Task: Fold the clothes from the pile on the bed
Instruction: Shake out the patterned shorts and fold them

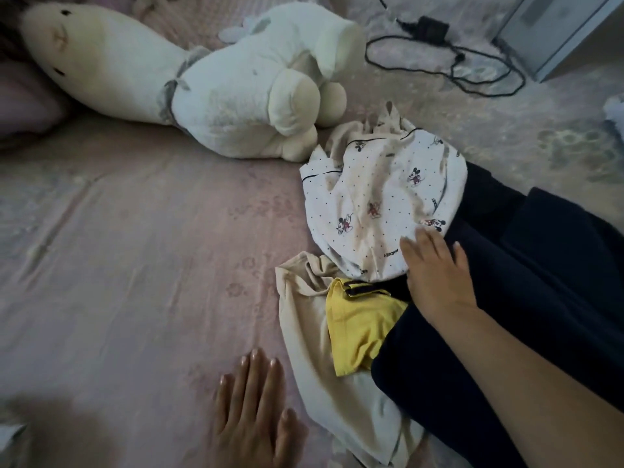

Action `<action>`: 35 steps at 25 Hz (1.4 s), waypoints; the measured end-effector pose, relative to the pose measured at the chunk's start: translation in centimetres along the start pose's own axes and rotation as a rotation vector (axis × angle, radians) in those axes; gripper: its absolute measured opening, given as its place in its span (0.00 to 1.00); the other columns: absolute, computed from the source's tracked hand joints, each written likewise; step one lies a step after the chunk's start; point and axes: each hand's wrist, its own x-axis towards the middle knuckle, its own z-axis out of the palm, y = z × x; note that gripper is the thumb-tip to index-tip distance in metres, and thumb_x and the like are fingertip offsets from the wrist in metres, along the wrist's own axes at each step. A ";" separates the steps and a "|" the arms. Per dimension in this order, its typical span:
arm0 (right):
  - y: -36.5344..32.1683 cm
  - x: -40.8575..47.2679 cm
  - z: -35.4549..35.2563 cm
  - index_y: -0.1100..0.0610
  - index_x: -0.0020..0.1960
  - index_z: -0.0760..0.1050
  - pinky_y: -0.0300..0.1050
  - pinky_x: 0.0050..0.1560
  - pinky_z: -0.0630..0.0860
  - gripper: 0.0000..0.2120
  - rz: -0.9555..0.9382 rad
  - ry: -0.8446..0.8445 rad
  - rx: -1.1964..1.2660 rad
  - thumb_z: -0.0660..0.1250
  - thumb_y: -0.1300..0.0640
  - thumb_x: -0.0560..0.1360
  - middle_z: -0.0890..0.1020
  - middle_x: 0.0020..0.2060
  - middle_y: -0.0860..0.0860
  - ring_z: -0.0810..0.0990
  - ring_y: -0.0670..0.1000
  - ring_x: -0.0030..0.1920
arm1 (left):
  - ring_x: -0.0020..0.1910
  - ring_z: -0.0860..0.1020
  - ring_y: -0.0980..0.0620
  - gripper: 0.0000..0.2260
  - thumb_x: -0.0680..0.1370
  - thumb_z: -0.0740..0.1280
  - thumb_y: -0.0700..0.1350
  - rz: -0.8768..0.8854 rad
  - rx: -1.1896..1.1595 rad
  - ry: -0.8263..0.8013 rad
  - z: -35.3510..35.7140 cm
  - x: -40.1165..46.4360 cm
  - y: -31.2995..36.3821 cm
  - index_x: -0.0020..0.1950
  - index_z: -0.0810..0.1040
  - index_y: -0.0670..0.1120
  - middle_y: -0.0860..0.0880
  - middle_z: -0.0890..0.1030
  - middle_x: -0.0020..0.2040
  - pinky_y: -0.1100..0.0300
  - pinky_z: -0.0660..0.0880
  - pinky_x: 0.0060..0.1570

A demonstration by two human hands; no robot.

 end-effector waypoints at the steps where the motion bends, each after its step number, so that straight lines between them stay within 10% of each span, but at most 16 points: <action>1: 0.0 0.5 -0.3 0.52 0.75 0.53 0.58 0.74 0.44 0.25 0.001 -0.010 -0.031 0.54 0.59 0.80 0.45 0.77 0.53 0.40 0.54 0.76 | 0.70 0.68 0.46 0.26 0.72 0.56 0.53 0.005 0.007 0.008 0.1 0.2 -0.1 0.66 0.74 0.43 0.42 0.71 0.69 0.42 0.67 0.64; 9: -0.8 -2.2 -2.9 0.60 0.57 0.73 0.52 0.71 0.57 0.11 -0.073 0.129 0.085 0.56 0.65 0.78 0.79 0.54 0.58 0.73 0.58 0.60 | 0.74 0.60 0.45 0.29 0.74 0.55 0.54 0.077 -0.006 -0.067 0.5 -0.1 -1.2 0.71 0.69 0.43 0.41 0.64 0.74 0.42 0.56 0.71; 14: -1.2 -12.3 -5.3 0.66 0.53 0.74 0.53 0.65 0.63 0.09 -0.139 0.214 0.192 0.57 0.64 0.80 0.80 0.37 0.64 0.76 0.64 0.41 | 0.73 0.62 0.44 0.28 0.75 0.54 0.55 0.075 -0.003 -0.100 0.9 0.1 -1.4 0.72 0.68 0.44 0.41 0.65 0.73 0.45 0.51 0.72; 18: -4.3 -22.3 -3.8 0.62 0.56 0.74 0.47 0.48 0.63 0.10 -0.212 0.106 0.311 0.57 0.59 0.81 0.73 0.31 0.50 0.71 0.54 0.38 | 0.67 0.71 0.40 0.26 0.76 0.53 0.52 0.016 -0.045 -0.145 -0.6 -4.0 -1.4 0.68 0.73 0.39 0.39 0.72 0.68 0.46 0.55 0.69; 24: -9.3 -33.1 -2.3 0.57 0.42 0.71 0.41 0.33 0.64 0.09 -0.087 -0.140 0.830 0.60 0.57 0.80 0.74 0.34 0.53 0.71 0.51 0.37 | 0.66 0.73 0.44 0.32 0.73 0.52 0.59 0.087 -0.165 -0.407 -8.3 -20.8 -1.0 0.70 0.66 0.38 0.41 0.73 0.67 0.51 0.57 0.71; 26: -9.8 -35.4 -6.3 0.61 0.41 0.70 0.34 0.31 0.63 0.10 -0.047 -0.141 0.967 0.60 0.58 0.80 0.73 0.34 0.52 0.68 0.48 0.35 | 0.74 0.60 0.46 0.37 0.76 0.43 0.64 0.052 -0.221 -0.473 -14.3 -21.5 -0.7 0.76 0.55 0.38 0.43 0.62 0.75 0.51 0.51 0.73; 30: -9.6 -36.8 -16.7 0.58 0.41 0.71 0.32 0.33 0.64 0.09 -0.059 -0.110 1.024 0.60 0.59 0.80 0.72 0.34 0.47 0.69 0.45 0.36 | 0.75 0.51 0.46 0.38 0.75 0.47 0.63 0.060 -0.445 -0.243 -25.1 -16.9 0.6 0.76 0.53 0.38 0.43 0.56 0.76 0.48 0.52 0.73; 35: -8.1 -38.6 -30.0 0.63 0.49 0.75 0.33 0.40 0.70 0.08 -0.122 0.026 1.053 0.60 0.59 0.80 0.79 0.43 0.55 0.75 0.49 0.44 | 0.63 0.72 0.33 0.37 0.71 0.63 0.58 0.120 -0.562 -0.076 -37.2 -11.8 2.3 0.69 0.65 0.30 0.32 0.71 0.66 0.40 0.72 0.59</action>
